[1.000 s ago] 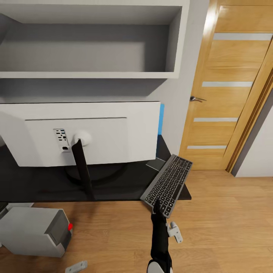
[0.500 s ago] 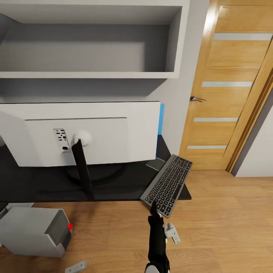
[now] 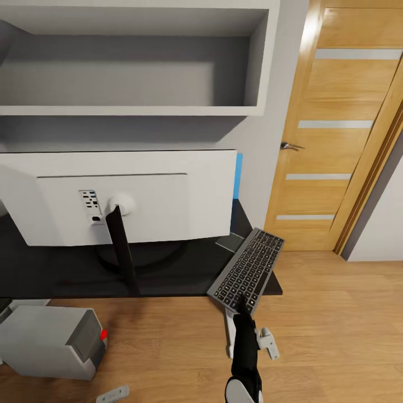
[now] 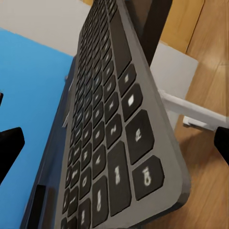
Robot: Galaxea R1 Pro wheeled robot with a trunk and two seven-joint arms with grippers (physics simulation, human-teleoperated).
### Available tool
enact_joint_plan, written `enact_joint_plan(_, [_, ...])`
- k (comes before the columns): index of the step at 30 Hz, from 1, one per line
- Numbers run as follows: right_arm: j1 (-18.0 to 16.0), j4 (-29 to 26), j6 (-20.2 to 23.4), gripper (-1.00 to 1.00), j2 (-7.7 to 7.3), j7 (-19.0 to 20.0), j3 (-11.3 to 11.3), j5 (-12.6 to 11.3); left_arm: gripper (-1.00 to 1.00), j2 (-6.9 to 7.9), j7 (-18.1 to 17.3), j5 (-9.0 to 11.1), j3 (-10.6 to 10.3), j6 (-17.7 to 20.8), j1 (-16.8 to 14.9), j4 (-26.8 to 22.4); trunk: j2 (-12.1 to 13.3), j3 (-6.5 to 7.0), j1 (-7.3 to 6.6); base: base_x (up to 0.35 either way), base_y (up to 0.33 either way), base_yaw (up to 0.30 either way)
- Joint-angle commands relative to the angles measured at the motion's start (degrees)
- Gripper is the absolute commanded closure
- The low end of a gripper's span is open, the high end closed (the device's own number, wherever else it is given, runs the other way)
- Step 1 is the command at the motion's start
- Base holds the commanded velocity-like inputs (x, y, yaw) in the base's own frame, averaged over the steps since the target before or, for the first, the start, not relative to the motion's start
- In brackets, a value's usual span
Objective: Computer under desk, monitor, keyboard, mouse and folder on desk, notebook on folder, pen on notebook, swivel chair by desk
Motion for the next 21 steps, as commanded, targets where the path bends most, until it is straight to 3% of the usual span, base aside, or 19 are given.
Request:
enact_joint_plan(1, [-0.1, 0.0, -0.2, -1.00, -0.02, -0.5, -0.1, 0.2, -1.00, 0.06, 0.5, 0.5, -0.3, 0.2, 0.0, -0.1, 0.0, -0.06, -0.01, 0.000, 0.000, 0.000])
enact_joint_plan(21, [-0.1, 0.0, -0.2, -1.00, 0.04, -0.5, -2.2, 0.1, -1.00, 0.06, 0.4, 0.4, -0.3, 0.2, 0.0, -0.1, 0.0, -0.06, -0.01, 0.000, 0.000, 0.000])
